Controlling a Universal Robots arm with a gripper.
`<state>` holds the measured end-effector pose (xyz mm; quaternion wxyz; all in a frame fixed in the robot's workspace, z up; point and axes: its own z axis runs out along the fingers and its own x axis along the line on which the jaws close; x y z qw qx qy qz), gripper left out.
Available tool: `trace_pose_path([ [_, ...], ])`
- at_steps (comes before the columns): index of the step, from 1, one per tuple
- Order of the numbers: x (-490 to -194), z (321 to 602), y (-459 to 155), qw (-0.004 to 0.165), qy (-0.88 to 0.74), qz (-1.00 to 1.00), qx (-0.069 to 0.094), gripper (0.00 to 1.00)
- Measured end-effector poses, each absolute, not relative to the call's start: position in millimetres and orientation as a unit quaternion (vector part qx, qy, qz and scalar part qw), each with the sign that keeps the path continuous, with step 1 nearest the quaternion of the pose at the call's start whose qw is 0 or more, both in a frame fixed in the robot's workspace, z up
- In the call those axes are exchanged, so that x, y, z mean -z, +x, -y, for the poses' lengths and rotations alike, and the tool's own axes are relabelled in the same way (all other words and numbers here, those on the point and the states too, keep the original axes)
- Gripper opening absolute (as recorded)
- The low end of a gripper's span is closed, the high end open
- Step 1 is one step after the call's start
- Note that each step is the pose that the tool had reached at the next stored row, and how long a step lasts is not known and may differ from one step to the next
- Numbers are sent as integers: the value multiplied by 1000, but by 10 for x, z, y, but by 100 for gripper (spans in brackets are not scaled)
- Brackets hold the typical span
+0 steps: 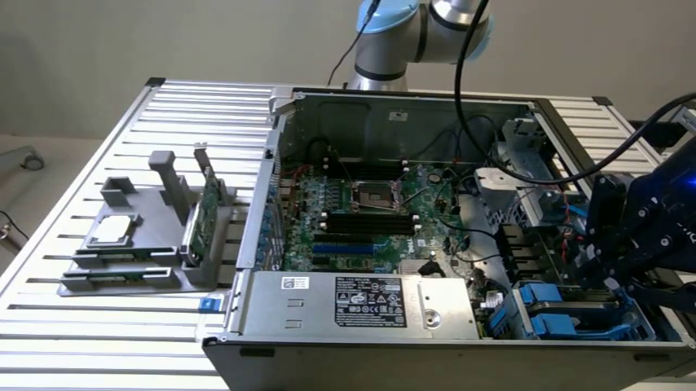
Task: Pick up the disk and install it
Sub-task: 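Insert the disk into the insertion slot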
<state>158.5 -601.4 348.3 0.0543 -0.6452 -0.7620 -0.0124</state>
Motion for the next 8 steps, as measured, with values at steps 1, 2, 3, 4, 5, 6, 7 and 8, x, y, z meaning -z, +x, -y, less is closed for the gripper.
trace_pose_path([
  [1,-3482,6013,1585,54,-647,761,11,17],
  [2,-3482,6013,1585,53,-648,759,11,17],
  [3,-3483,6010,1585,53,-650,758,11,17],
  [4,-3484,6007,1586,53,-652,757,11,17],
  [5,-3483,6004,1586,53,-653,755,11,17],
  [6,-3484,6001,1585,53,-655,754,11,17],
  [7,-3483,5997,1586,53,-657,752,10,17],
  [8,-3484,5991,1589,52,-657,752,9,17],
])
